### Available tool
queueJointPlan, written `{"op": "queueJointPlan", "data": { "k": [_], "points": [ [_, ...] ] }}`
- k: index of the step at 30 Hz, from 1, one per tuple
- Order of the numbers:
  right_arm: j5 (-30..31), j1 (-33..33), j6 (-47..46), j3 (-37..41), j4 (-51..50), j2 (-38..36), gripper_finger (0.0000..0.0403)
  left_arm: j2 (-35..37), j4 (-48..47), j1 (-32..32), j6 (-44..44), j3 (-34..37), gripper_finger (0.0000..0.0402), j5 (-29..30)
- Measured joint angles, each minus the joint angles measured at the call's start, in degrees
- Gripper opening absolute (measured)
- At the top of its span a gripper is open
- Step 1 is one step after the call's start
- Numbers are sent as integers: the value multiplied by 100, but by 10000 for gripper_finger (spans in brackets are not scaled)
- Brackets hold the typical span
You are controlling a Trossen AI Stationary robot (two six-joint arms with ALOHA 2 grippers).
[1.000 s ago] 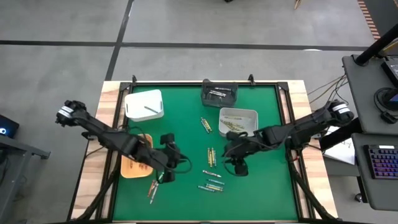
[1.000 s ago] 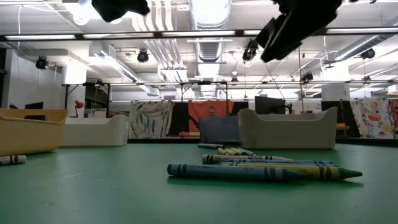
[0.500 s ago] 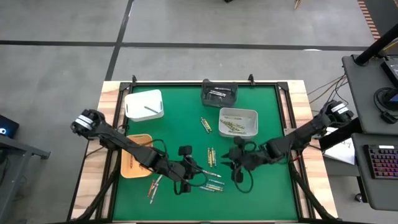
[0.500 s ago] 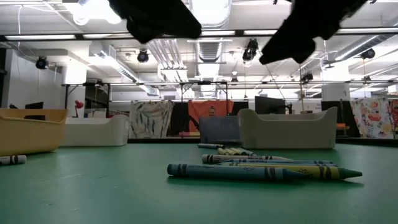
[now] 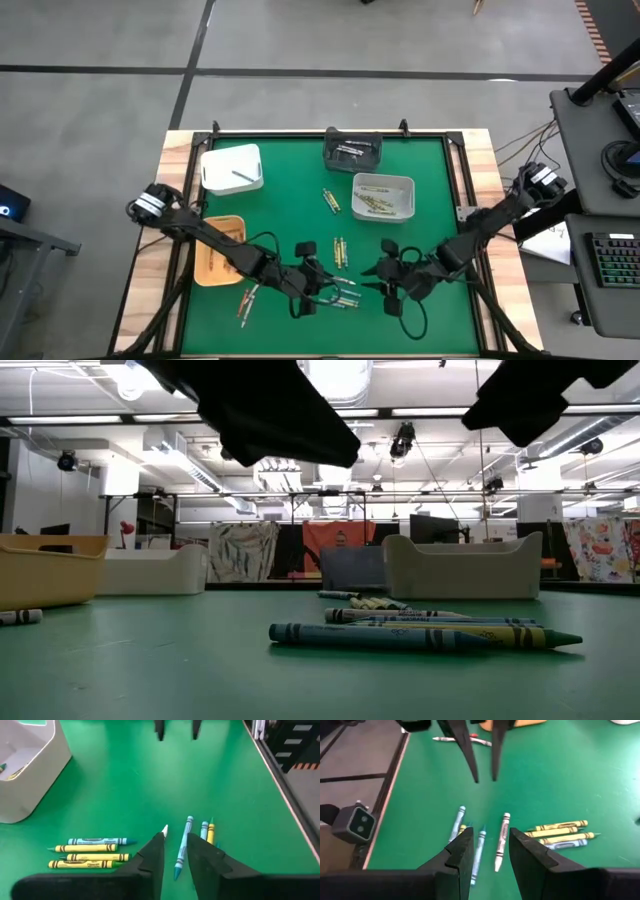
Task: Sort crayons
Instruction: Put the white crayon into the black bin
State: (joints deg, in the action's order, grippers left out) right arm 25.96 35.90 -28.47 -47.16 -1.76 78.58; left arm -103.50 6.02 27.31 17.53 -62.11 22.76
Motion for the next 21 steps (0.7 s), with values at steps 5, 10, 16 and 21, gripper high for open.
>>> {"op": "queueJointPlan", "data": {
  "k": [5, 10, 16, 21],
  "points": [
    [781, 147, -52, 9, 242, 252, 111, -169, -17, -9, -142, -2, 110, 9],
    [999, 144, -245, 4, 465, 580, 111, -399, 40, -22, -492, -2, 137, 19],
    [963, 148, -228, -31, 889, 778, 111, -697, 44, -111, -888, -2, 137, 22],
    [963, 146, -243, -33, 1066, 778, 111, -929, 117, -231, -1242, -2, 133, 21]
  ]
}}
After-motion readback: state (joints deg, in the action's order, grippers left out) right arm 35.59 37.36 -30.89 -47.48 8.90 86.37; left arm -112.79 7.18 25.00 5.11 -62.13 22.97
